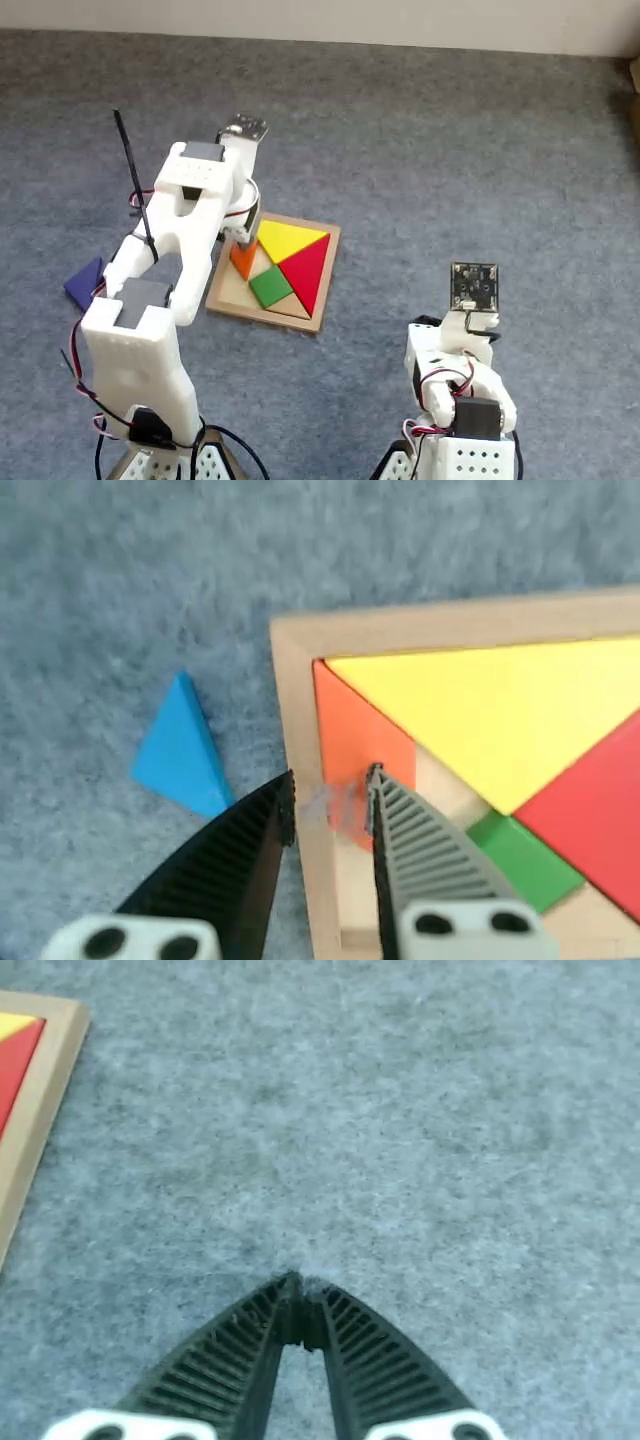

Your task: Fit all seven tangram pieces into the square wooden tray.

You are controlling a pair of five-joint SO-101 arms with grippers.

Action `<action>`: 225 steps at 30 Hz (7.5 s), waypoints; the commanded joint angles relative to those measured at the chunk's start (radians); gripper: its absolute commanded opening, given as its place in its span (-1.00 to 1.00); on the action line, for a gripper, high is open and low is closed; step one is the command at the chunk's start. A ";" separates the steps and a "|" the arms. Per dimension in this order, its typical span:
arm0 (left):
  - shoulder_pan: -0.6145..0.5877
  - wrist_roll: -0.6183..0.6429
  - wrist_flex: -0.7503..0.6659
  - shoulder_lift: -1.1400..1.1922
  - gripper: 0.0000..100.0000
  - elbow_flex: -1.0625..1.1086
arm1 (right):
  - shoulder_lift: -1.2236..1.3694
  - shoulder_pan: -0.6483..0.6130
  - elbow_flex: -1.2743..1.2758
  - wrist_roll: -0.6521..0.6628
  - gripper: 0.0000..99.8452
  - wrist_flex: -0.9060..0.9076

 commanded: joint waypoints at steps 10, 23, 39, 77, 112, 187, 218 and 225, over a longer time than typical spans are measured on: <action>-0.012 0.014 0.114 -0.031 -0.73 -0.220 | -0.002 0.012 0.102 0.005 -0.96 -0.008; -0.189 -0.064 0.261 -0.019 -0.48 -0.308 | -0.002 0.012 0.102 0.005 -0.96 -0.008; -0.213 -0.104 -0.049 0.099 -0.50 -0.120 | -0.002 0.012 0.102 0.005 -0.96 -0.008; 0.036 -0.825 0.493 0.354 -0.86 -0.831 | -0.002 0.012 0.102 0.005 -0.96 -0.008; 0.226 -0.470 0.491 0.308 -0.83 -0.923 | -0.005 0.012 0.102 0.005 -0.96 -0.010; 0.122 -0.347 0.365 -0.005 -0.99 -0.496 | -0.005 0.012 0.102 0.005 -0.96 -0.010; 0.206 -0.350 0.336 0.202 -0.99 -0.522 | -0.005 0.012 0.102 0.005 -0.96 -0.010; 0.084 -0.354 0.324 0.188 -0.99 -0.533 | -0.005 0.013 0.102 0.005 -0.96 -0.010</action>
